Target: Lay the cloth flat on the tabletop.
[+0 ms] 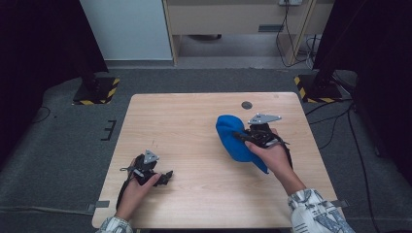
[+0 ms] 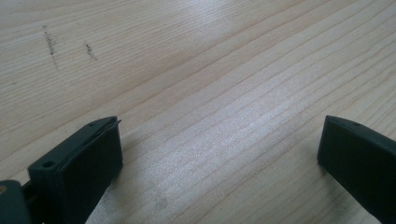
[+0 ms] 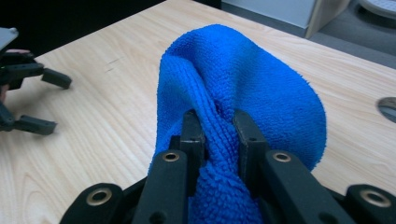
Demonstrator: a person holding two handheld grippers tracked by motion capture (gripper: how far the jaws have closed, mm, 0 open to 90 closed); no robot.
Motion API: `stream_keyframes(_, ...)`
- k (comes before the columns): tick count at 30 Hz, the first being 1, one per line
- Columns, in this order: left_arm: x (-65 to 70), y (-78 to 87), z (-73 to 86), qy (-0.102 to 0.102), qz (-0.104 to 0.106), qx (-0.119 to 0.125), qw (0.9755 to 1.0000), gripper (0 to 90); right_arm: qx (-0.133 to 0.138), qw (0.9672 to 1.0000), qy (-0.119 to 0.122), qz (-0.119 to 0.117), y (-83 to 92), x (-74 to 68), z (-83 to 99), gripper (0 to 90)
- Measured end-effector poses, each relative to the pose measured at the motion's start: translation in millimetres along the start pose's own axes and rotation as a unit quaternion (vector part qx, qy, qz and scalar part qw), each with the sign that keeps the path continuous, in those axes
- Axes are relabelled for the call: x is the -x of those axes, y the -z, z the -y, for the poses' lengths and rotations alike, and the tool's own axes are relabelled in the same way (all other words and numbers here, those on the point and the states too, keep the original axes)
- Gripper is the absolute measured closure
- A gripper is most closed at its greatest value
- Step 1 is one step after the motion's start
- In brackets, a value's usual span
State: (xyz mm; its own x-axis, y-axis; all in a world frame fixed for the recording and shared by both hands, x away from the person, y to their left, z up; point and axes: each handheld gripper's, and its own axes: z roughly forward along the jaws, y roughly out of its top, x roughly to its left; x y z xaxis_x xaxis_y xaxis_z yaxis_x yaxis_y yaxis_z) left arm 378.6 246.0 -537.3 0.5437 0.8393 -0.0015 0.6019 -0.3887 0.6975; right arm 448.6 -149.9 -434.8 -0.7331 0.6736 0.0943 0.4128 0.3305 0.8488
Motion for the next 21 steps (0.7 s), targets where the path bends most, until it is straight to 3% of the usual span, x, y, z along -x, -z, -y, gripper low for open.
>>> stream_keyframes(8, 0.0, 0.0, 0.0, 0.000, 0.000, 0.000, 1.0000, 0.0, -0.018, 0.9993, 0.028, -0.019, -22.5, -33.6, -0.1, 76.4)
stream_keyframes(13, 0.0, 0.0, 0.0, 0.000, 0.000, 0.000, 1.0000, 0.0, -0.032, 0.9985, 0.033, -0.029, -35.6, -42.8, 5.8, 75.9)
stream_keyframes(21, 0.0, 0.0, 0.0, 0.000, 0.000, 0.000, 1.0000, 0.0, -0.074, 0.9948, 0.052, -0.046, -65.4, -58.4, 30.2, 71.7)
